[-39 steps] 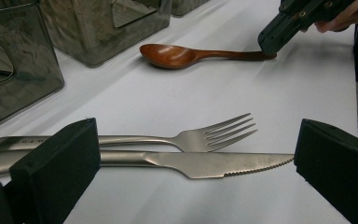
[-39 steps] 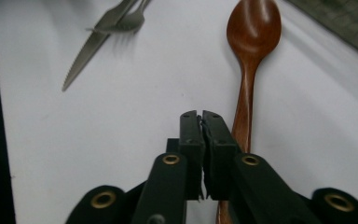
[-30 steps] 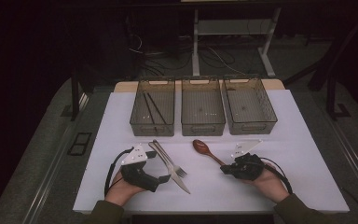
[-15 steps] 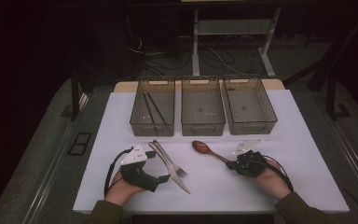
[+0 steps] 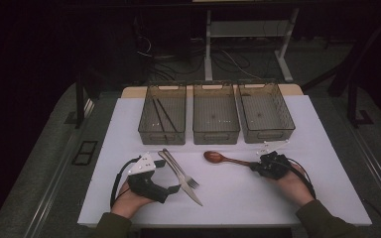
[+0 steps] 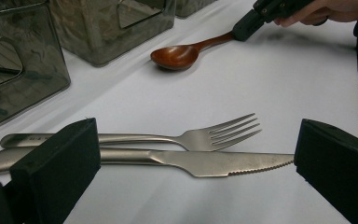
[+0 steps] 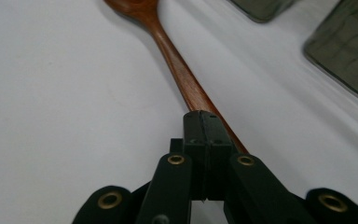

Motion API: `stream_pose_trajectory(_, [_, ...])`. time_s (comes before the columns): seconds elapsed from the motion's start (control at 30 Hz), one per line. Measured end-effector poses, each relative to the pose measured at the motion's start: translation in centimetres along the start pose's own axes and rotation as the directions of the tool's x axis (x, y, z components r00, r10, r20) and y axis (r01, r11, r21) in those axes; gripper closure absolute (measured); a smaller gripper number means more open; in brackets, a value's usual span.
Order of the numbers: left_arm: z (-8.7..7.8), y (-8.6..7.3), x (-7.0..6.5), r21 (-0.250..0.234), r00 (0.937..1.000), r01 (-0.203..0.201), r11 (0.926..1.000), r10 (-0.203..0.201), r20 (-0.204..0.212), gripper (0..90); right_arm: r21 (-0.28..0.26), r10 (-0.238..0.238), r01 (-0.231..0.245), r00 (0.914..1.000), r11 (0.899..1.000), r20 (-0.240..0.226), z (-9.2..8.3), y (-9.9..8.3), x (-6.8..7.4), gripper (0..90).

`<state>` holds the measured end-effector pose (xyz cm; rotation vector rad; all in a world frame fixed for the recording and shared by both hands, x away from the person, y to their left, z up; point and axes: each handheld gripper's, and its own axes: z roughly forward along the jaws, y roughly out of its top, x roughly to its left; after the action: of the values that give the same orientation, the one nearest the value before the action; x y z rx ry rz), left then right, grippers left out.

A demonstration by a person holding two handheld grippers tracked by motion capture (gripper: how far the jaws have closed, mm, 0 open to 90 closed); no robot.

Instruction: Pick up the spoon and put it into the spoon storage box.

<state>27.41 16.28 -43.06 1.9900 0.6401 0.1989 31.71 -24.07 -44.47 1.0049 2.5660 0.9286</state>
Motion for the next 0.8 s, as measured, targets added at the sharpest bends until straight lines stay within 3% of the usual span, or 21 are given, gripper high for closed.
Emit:
stream_pose_trajectory(0.13, [0.2,-0.3,0.2,0.003,0.9999,0.015,0.9999,-0.015,-0.005,0.0,-0.013,0.035,-0.036,0.9993,0.999,-0.009,-0.1,-0.2,-0.7,88.8])
stream_pose_trajectory(0.2, [0.3,-0.3,0.2,0.008,0.9999,0.01,0.9999,-0.01,-0.004,0.0,-0.037,0.052,-0.053,0.9979,0.998,-0.039,-0.4,-0.2,-0.9,88.2])
stream_pose_trajectory(0.33, [0.3,-0.3,0.3,0.01,1.0,0.008,0.9999,-0.008,-0.003,0.0,-0.093,0.064,-0.073,0.9941,0.993,-0.087,-1.1,0.2,-0.8,76.0])
stream_pose_trajectory(0.53, [0.3,-0.2,0.2,0.011,1.0,0.006,0.9999,-0.006,-0.006,0.0,-0.145,0.041,-0.063,0.9882,0.987,-0.148,-1.5,1.6,-0.4,56.6])
stream_pose_trajectory(0.8, [0.3,-0.2,0.2,0.01,1.0,0.006,0.9999,-0.006,-0.005,0.0,-0.16,0.037,-0.067,0.9825,0.985,-0.183,-0.6,3.8,-0.5,48.1])
